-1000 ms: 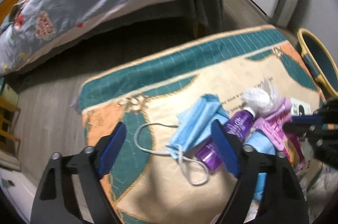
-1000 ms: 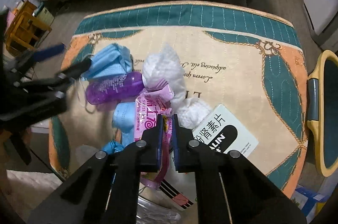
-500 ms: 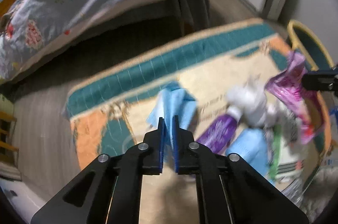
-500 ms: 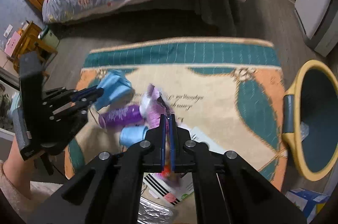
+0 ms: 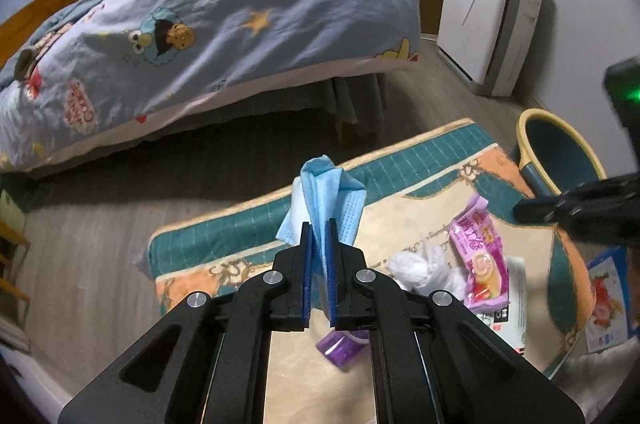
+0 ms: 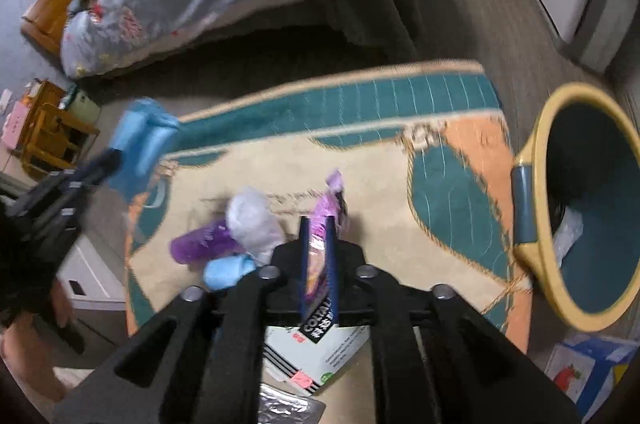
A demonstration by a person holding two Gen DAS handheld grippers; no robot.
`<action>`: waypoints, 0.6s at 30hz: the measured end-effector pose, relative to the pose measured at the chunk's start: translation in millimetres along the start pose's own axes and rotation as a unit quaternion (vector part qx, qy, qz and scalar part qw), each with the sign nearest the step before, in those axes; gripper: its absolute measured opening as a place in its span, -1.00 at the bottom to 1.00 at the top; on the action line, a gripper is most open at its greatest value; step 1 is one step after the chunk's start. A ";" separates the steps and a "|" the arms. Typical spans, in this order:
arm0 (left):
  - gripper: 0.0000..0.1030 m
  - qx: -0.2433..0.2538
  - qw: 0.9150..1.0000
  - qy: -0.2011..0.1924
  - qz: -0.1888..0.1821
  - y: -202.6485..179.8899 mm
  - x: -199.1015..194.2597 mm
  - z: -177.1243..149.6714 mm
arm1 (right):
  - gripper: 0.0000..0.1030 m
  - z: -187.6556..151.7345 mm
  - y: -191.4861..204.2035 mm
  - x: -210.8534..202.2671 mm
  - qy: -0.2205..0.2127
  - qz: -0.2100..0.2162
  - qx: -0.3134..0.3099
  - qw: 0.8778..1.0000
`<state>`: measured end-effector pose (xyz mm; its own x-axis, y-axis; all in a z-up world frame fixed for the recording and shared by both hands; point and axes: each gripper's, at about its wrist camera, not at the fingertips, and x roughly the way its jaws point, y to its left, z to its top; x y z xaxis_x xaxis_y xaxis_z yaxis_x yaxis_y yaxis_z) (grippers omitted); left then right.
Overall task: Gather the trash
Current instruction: 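Grasp the blue face mask with the left tool while the right tool grasps the pink snack wrapper, then carry the mask and pink wrapper over the trash bin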
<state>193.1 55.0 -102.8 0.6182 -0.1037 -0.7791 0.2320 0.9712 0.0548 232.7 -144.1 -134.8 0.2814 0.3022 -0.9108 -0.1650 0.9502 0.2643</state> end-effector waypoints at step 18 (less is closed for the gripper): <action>-0.87 0.019 1.000 -0.021 -0.008 -10.7 -13.3 5.9 | -0.97 11.8 -1.4 14.2 0.002 0.027 0.049 0.998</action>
<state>186.8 44.7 -89.3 0.6454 -0.1287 -0.7529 0.2703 0.9604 0.0675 248.1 -140.2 -144.4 0.2703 0.3529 -0.8958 -0.0869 0.9356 0.3423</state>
